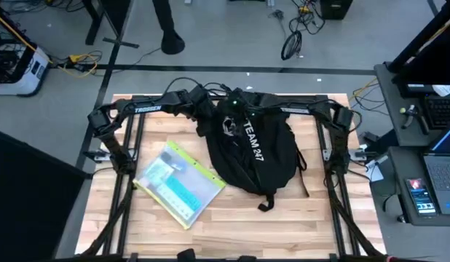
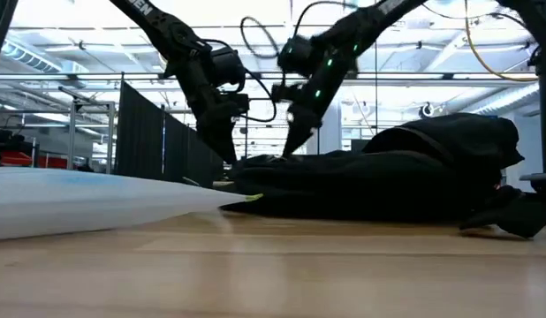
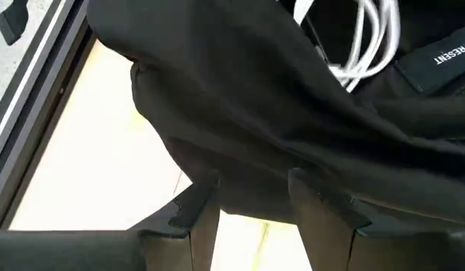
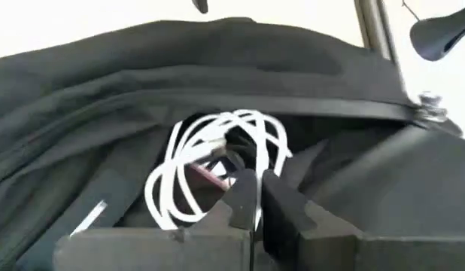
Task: Unpack backpack
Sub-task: Remove the white charger cable from the black backpack, then remove the white cable charger from the black backpack
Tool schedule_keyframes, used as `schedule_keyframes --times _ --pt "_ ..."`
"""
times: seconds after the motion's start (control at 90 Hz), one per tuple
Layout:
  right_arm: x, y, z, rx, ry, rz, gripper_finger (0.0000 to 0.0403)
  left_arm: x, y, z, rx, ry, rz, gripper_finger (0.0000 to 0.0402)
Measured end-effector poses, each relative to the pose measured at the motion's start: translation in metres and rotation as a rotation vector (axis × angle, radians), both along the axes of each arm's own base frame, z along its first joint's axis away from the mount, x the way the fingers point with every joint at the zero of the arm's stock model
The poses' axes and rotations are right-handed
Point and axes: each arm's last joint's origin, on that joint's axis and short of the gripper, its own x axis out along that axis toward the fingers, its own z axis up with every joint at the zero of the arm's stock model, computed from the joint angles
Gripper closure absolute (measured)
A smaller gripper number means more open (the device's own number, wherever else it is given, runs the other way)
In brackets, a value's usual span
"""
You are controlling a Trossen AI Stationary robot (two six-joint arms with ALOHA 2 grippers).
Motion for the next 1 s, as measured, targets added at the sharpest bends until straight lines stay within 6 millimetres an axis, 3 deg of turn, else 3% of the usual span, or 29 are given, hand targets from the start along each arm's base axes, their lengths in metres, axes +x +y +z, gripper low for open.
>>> schedule_keyframes --times 0.211,0.389,0.456,0.567,0.733,0.822,1.0 --pt "-0.014 0.018 0.061 -0.004 -0.219 0.020 0.0403 0.000 0.001 0.000 0.009 -0.002 -0.010 0.0259" --pt "-0.003 0.024 0.103 -0.019 -0.474 0.106 0.0403 -0.003 -0.001 0.003 0.006 0.031 -0.037 0.0259" --pt "0.005 0.022 0.103 -0.003 -0.529 0.147 0.0403 -0.011 -0.006 0.016 -0.004 0.082 -0.067 0.0259" --pt "0.019 0.019 0.085 0.065 -0.547 0.193 0.0403 -0.023 -0.013 0.053 0.019 0.083 -0.074 0.0259" --pt "0.031 0.016 0.063 0.092 -0.500 0.193 0.0403 -0.042 -0.024 0.105 0.117 -0.042 -0.053 0.0259" --pt "0.027 0.015 0.055 0.114 -0.417 0.148 0.0403 -0.049 -0.027 0.114 0.132 -0.066 -0.034 0.0259" --pt "-0.002 0.012 0.030 0.274 -0.087 -0.002 0.0384 -0.050 -0.028 0.112 0.082 -0.060 -0.005 0.0259"
